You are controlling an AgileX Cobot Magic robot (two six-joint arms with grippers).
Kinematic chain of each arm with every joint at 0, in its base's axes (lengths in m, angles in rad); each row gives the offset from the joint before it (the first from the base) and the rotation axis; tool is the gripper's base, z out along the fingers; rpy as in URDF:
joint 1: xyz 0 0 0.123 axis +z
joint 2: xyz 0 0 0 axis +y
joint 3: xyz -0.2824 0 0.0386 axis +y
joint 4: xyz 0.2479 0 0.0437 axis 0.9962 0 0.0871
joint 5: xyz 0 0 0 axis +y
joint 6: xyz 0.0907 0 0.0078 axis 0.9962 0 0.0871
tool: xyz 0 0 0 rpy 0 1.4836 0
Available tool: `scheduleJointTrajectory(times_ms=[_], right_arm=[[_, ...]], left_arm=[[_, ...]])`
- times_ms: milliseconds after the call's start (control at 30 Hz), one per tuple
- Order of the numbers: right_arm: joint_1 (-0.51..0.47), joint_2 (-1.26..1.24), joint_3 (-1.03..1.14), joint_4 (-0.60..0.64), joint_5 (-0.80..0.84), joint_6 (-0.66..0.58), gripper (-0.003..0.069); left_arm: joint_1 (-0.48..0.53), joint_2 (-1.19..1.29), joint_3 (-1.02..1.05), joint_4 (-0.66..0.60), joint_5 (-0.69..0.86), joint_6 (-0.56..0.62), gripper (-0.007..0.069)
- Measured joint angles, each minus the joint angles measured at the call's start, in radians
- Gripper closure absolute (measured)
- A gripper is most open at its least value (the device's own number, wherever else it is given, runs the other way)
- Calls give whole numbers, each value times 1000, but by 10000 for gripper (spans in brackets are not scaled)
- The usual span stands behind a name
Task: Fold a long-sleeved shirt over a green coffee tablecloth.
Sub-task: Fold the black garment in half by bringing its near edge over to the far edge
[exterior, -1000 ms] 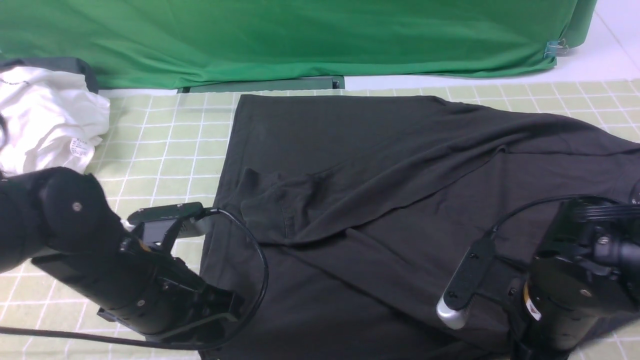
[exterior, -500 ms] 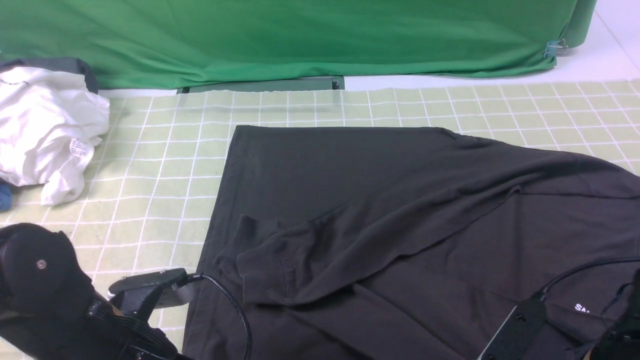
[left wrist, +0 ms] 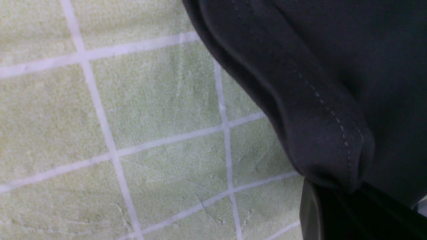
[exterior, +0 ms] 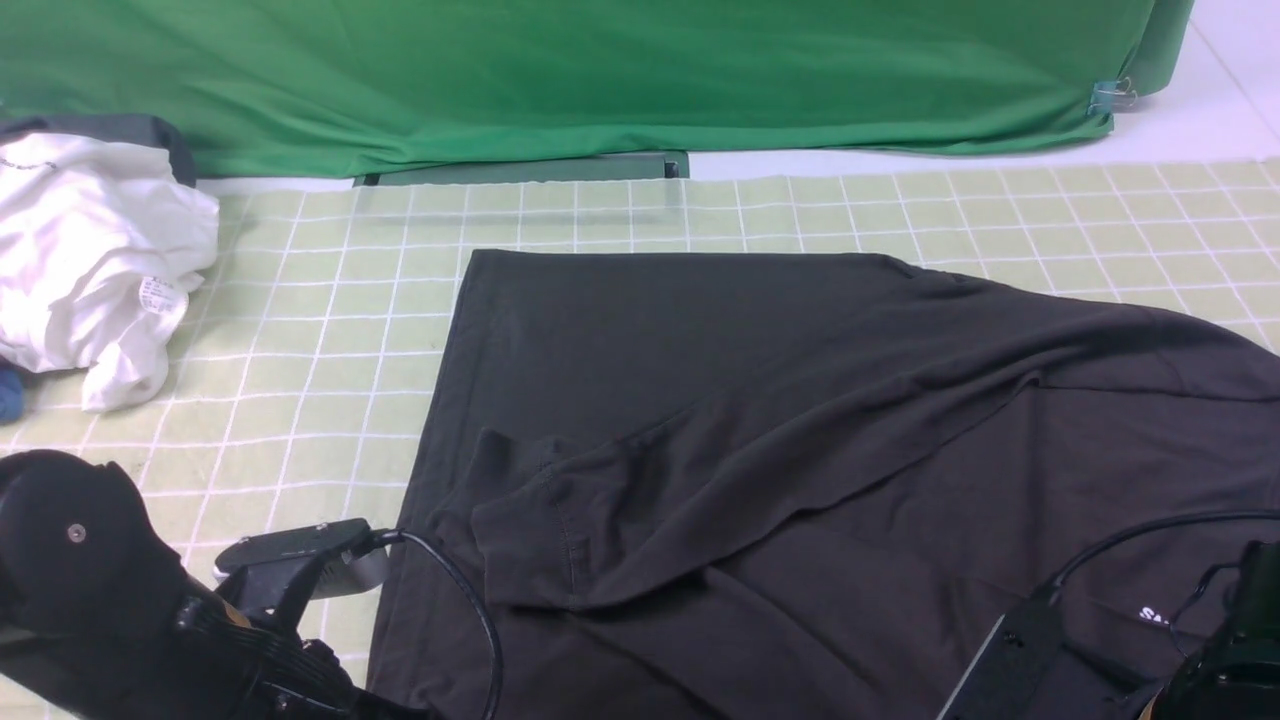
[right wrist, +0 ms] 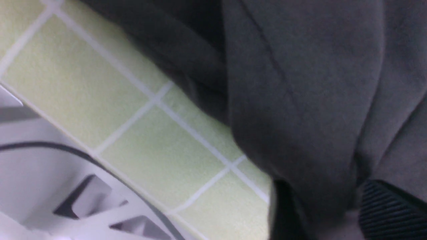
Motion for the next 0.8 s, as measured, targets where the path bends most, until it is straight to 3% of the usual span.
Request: scheduleJointTrajectory(times_ms=[233, 633, 800], right_arm=[[0, 1, -39, -8, 151, -74, 291], [0, 5, 67, -2, -54, -100, 290], [0, 22, 67, -8, -76, -96, 356]], left_arm=[[0, -1, 0, 0, -1, 0, 595], [0, -1, 0, 2, -6, 0, 595], [0, -1, 0, 11, -6, 0, 595]])
